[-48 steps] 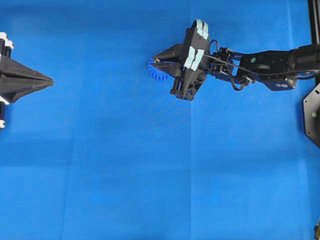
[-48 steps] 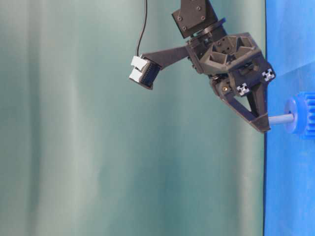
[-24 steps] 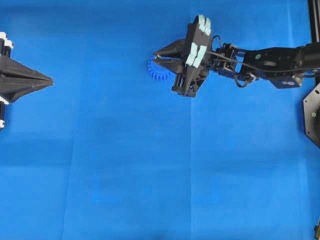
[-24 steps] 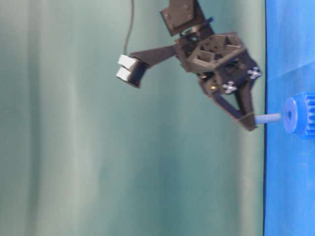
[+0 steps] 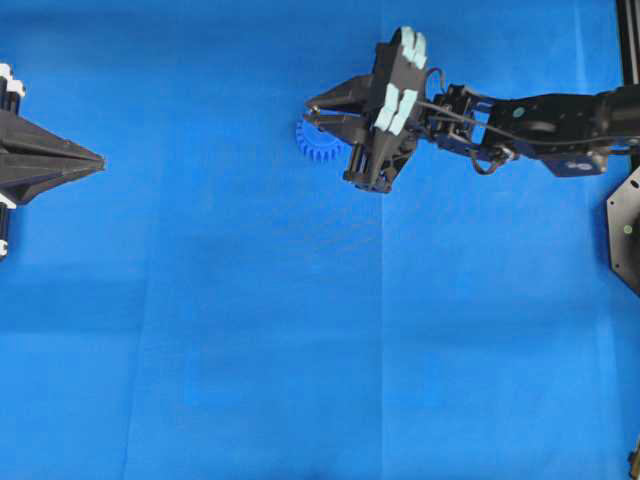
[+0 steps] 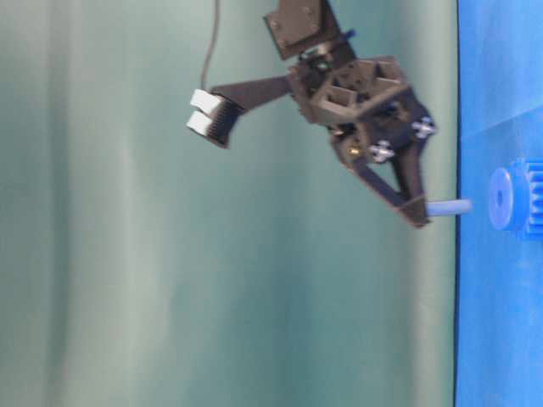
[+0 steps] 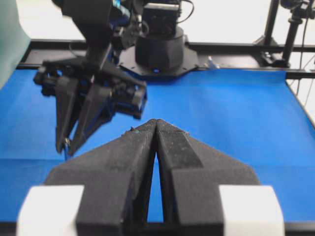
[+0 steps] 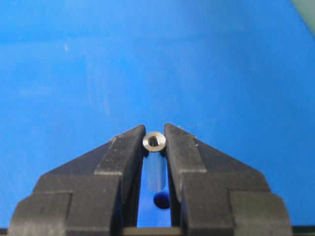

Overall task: Insert the shaft placed at a random location into the center hole of the small gear at another random location.
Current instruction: 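Adjust the held shaft position above the gear's center hole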

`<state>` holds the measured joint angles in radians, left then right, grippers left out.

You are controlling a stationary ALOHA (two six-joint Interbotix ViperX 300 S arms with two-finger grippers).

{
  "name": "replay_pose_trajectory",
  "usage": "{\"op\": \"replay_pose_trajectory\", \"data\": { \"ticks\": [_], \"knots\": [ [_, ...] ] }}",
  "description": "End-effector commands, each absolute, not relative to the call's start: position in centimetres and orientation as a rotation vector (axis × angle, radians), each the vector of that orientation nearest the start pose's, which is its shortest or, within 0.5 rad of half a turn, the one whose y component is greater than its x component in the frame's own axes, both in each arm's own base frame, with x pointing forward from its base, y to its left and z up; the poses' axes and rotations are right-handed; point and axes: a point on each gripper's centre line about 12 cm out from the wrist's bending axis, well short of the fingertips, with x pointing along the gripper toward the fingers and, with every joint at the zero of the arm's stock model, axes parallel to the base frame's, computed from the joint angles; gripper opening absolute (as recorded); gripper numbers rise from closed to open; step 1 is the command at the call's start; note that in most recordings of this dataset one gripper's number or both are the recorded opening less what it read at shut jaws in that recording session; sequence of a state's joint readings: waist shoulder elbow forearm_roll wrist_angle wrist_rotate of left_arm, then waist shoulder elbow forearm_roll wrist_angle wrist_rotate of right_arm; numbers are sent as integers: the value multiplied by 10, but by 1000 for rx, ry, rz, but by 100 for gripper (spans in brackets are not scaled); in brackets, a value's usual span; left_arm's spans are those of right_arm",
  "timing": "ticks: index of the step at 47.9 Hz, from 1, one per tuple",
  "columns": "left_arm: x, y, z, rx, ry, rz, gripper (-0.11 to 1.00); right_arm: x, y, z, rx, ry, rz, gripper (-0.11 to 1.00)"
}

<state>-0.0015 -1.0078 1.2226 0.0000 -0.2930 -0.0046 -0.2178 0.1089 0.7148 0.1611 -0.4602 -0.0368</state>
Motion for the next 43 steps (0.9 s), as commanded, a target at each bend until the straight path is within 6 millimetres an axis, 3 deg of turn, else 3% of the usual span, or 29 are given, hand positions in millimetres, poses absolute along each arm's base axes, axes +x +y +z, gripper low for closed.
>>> {"op": "replay_pose_trajectory", "data": {
  "ticks": [1,9,25,43],
  "knots": [
    [190,-1,288,-3,-92,-4,0,398,-99,161,129,321,-312,2],
    [190,-1,288,-3,-92,-4,0,397,-103,146,133,344,-325,2],
    [190,-1,288,-5,-90,-4,0,398,-102,145,134,340,-325,2],
    [190,-1,287,-3,-89,-4,0,389,-101,173,122,280,-320,2]
  ]
}}
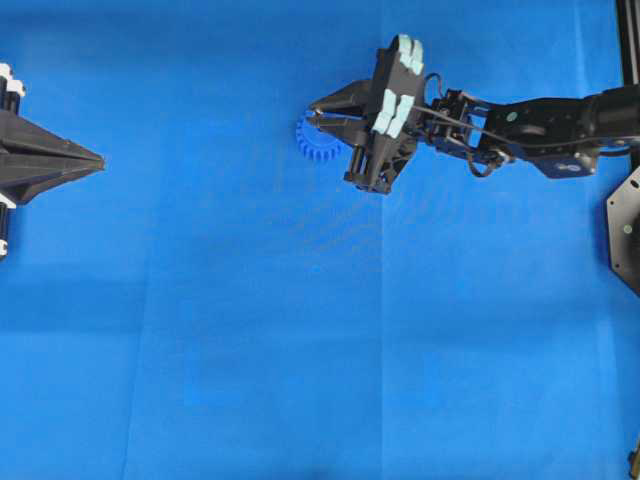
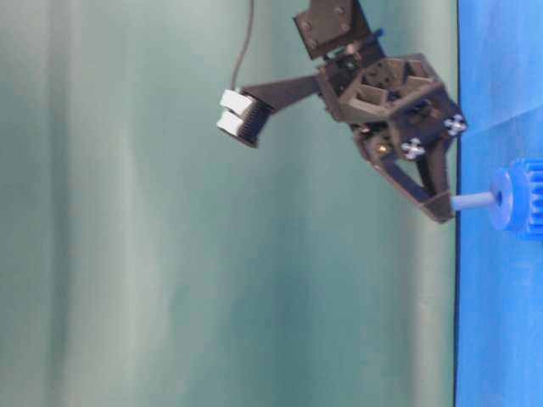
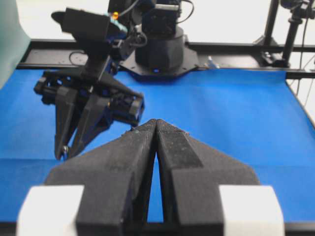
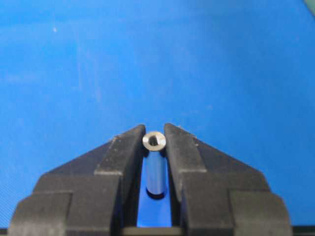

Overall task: Insert the shaft placed at a random location into the center hole of the small gear at another random location.
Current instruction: 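Adjust the held shaft position above the gear's center hole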

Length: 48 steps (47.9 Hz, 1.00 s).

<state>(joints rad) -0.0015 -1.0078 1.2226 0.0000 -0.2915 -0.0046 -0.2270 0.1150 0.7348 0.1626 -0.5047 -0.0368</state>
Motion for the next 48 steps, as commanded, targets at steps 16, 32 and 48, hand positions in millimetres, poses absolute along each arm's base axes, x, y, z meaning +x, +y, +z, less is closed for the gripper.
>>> {"op": "replay_pose_trajectory", "data": {
  "ticks": [16,32,48],
  "knots": [
    [190,-1,287,-3,-89,-4,0,389,-100,175,118,261,-321,2],
    [190,-1,288,-5,-90,-4,0,394,-102,153,128,285,-328,2],
    [190,-1,288,-3,-90,-4,0,393,-101,134,138,325,-333,2]
  ]
}}
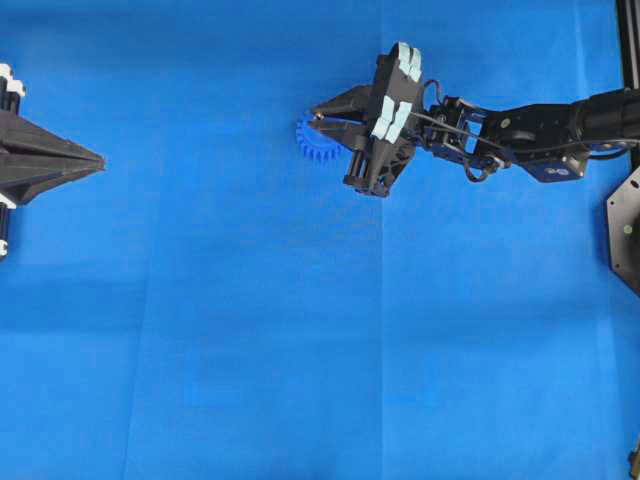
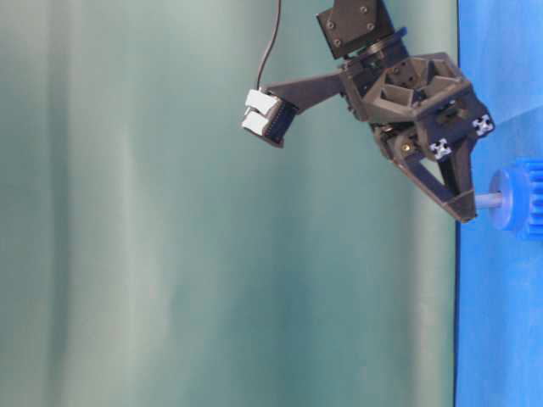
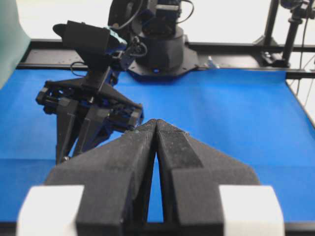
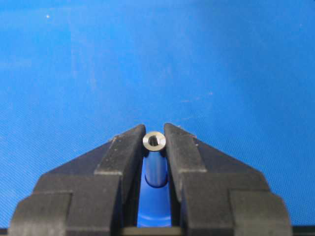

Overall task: Insert the shaft placed at a random location into the center hole of the small gear at another random location.
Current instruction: 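Adjust the held shaft position above the gear's center hole, then lower the shaft into the gear's center hole with the right gripper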

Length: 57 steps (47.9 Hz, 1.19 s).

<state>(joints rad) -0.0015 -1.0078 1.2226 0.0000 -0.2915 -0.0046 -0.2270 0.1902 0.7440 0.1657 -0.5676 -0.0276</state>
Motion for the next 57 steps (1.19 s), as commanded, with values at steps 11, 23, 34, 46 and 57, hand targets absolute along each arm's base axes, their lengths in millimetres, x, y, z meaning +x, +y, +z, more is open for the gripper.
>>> {"op": "replay_pose_trajectory", "data": {
  "ticks": [11,23,34,46,57],
  "knots": [
    [190,-1,288,-3,-92,-4,0,395,-100,121,140,357,-332,2],
    [190,-1,288,-3,-90,-4,0,394,-98,113,144,381,-328,2],
    [190,-1,288,-5,-90,-4,0,394,-98,113,144,386,-327,2],
    [190,-1,288,-5,-90,-4,0,393,-97,117,144,380,-326,14],
    [190,-1,287,-5,-87,-5,0,393,-96,128,150,370,-324,74]
  ]
}}
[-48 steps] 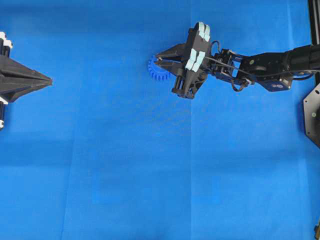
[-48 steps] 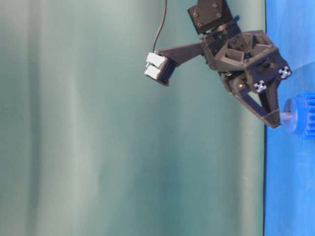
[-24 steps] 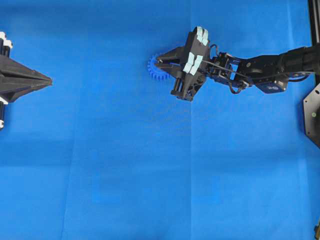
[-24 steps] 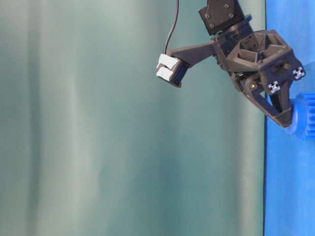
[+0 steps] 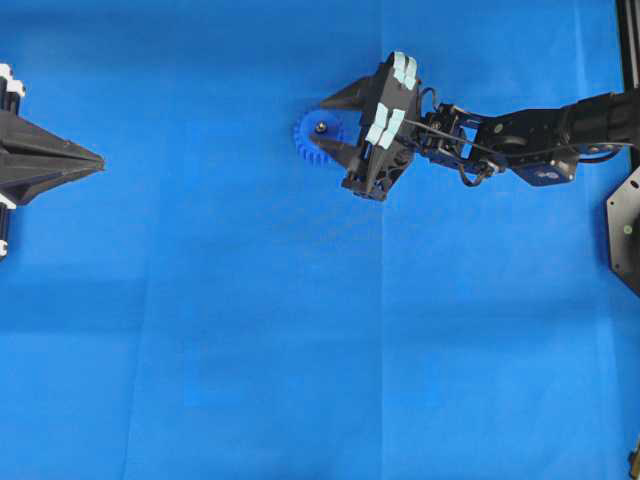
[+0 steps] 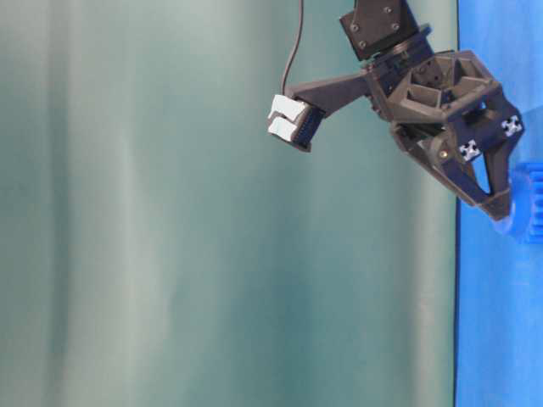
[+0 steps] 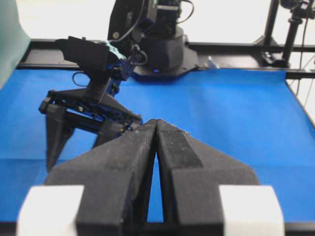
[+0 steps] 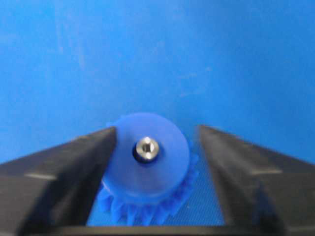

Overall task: Insert the shaft placed at a random location into the center hole of the small gear at another random location.
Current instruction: 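Lower the shaft into the gear's center hole with the right gripper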

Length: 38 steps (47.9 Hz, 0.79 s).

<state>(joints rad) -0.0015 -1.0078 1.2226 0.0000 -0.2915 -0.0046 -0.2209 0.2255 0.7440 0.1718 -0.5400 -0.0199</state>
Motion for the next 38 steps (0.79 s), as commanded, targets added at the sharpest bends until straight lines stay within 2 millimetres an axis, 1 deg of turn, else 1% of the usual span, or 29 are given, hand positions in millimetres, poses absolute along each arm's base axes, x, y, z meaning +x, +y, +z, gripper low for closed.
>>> {"op": "replay_pose_trajectory", "data": {
  "ticks": [1,3,11,19,27,34,38],
  "knots": [
    [190,-1,287,-3,-89,-4,0,393,-96,130,150,367,-323,78],
    [190,-1,287,-5,-87,-4,0,393,-96,134,150,360,-321,81],
    [190,-1,287,-5,-89,-4,0,391,-95,153,144,313,-317,76],
    [190,-1,288,-5,-90,-4,0,389,-94,179,138,268,-310,76],
    [190,-1,288,-5,-97,-4,0,385,-92,198,140,255,-301,76],
    [190,-1,288,-5,-95,-4,0,381,-91,206,140,252,-297,76],
    [190,-1,288,-5,-97,-5,0,381,-90,207,140,252,-297,76]
  ]
}}
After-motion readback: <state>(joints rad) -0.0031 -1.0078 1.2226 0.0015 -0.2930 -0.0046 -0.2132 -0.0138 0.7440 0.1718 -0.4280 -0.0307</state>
